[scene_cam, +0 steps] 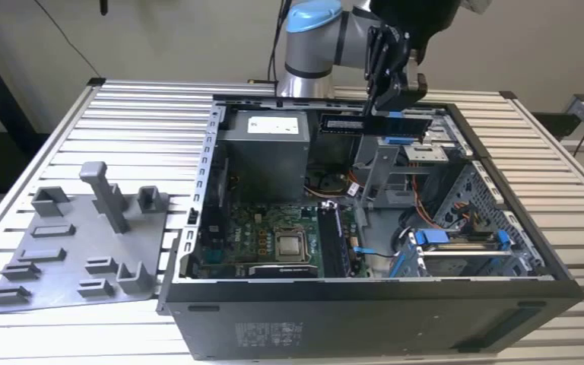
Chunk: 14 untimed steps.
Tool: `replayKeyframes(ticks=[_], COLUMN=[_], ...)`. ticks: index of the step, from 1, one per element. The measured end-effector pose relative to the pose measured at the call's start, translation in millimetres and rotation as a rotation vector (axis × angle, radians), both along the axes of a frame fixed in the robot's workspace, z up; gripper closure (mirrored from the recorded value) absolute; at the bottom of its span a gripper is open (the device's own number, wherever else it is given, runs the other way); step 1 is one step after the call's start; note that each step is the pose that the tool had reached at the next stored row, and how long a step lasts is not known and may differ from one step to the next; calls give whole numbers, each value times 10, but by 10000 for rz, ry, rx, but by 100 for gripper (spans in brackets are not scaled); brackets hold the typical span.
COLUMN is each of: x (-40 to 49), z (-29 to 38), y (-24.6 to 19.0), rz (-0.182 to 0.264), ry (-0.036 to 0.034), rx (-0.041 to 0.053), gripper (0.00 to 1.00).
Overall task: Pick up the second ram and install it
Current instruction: 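Insert the second ram into the second slot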
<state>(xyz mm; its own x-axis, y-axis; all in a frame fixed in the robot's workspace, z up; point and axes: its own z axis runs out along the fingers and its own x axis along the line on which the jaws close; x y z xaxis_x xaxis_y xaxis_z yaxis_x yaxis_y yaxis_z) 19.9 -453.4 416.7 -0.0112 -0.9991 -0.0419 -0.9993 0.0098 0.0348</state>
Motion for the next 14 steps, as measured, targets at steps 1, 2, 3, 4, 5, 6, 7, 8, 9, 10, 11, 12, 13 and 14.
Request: replayKeyframes(ticks=[1,2,3,4,5,6,7,8,9,10,11,12,13,14], x=[0,0,0,0,0,0,0,0,0,0,0,0,0,0], z=[0,0,-1,-1,-1,-1,-2,-2,-3,-4,-5,-5,-6,-7], y=[0,0,0,1,1,0,0,0,0,0,0,0,0,0], rz=[-20,-59,-134,-220,-321,-419,-520,-623,-728,-834,-941,-1058,-1171,-1287], ry=[0,0,0,0,0,0,0,0,-1,0,-1,0,0,-1], rx=[0,1,0,0,0,-1,0,0,0,0,0,0,0,0], gripper=[86,86,86,86,86,86,86,86,86,86,86,86,86,86])
